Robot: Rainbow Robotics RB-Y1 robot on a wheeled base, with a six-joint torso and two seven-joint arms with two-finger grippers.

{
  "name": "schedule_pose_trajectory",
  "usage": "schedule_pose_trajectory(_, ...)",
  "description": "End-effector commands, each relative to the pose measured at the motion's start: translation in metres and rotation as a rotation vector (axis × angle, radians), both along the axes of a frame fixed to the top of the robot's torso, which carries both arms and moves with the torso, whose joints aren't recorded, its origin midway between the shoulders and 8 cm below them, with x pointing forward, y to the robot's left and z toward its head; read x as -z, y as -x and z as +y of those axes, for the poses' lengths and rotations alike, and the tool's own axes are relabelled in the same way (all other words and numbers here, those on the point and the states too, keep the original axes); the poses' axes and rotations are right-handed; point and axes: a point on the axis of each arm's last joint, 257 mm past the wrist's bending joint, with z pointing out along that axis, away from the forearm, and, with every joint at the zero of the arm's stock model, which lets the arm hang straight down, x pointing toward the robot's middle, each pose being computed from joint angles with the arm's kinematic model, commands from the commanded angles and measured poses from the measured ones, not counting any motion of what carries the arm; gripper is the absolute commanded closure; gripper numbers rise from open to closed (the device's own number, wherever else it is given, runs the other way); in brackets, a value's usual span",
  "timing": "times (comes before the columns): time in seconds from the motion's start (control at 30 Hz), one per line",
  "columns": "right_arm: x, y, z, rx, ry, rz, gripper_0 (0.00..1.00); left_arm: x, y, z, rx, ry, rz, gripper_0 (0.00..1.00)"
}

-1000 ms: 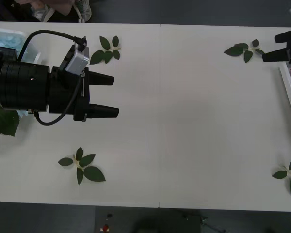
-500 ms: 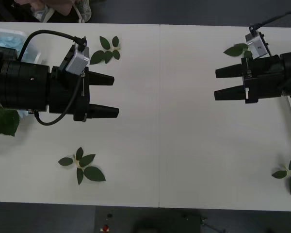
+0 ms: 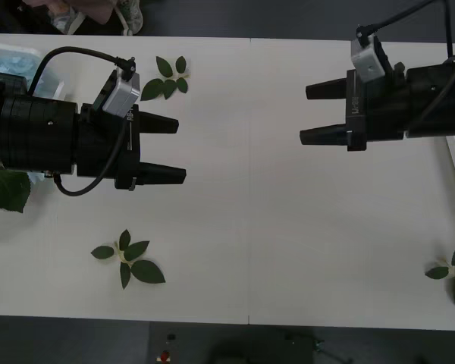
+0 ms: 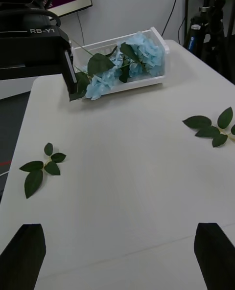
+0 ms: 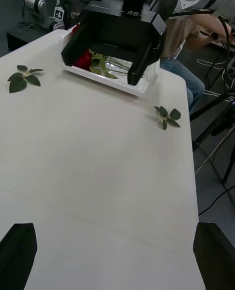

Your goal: Put the red flowers into the right box and the blue flowers into the left box

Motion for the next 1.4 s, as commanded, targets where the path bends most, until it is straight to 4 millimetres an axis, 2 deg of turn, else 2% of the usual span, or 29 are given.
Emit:
schedule_pose_trajectory(0.03,0.005,0.017,0.022,-0.031,0.001,-0.005,0.11,-0.022,-0.003,0.002,0.020,-0.024,-0.079,0.08)
schedule_pose_trajectory(0.13,0.006,0.022,0.028,-0.045,0.002,-0.009,0.11,-0.022,-0.003,0.002,0.020,-0.024,-0.079,0.08)
schedule_pose_trajectory(0.27,0.015,0.028,0.026,-0.067,0.041,-0.007,0.11,-0.022,-0.003,0.002,0.020,-0.024,-0.079,0.07)
schedule_pose_trajectory(0.47,0.015,0.028,0.026,-0.067,0.043,-0.008,0.00,-0.022,-0.003,0.002,0.020,-0.024,-0.079,0.07)
schedule_pose_trajectory(1.4,0.013,0.025,0.027,-0.057,0.033,-0.015,0.00,-0.022,-0.003,0.002,0.020,-0.024,-0.079,0.07)
